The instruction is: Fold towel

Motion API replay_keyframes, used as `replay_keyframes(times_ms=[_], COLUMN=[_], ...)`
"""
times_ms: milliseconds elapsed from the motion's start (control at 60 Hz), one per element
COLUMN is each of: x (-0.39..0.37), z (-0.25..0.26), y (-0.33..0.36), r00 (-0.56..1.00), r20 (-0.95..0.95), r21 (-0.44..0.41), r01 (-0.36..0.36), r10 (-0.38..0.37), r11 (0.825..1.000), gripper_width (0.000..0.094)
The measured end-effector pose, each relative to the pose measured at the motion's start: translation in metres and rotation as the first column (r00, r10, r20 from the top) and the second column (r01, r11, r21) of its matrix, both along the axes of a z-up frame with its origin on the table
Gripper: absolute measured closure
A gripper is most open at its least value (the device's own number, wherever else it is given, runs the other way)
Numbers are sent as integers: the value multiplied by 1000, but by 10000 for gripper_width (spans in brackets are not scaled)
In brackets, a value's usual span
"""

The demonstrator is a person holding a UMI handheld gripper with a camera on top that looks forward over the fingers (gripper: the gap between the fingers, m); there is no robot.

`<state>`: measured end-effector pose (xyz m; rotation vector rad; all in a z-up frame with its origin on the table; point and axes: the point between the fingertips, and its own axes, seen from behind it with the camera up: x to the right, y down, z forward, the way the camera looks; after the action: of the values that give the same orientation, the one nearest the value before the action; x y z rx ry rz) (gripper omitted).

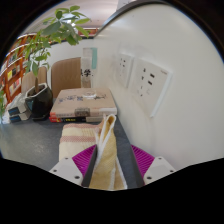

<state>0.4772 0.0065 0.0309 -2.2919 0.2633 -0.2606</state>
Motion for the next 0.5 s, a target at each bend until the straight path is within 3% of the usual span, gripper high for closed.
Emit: replay_keyframes(times_ms=[133, 217, 367, 500], x=[-10, -36, -106, -178], z=[67, 122, 190, 208], y=[-4, -11, -51, -98], r00=[1000, 999, 993, 983], r20=[-13, -30, -82, -114], r21=[92, 171, 252, 271], r01=[18, -12, -62, -107], r10=[-17, 17, 85, 142], r11=[996, 985, 966, 957], gripper_width=[151, 78, 79, 80])
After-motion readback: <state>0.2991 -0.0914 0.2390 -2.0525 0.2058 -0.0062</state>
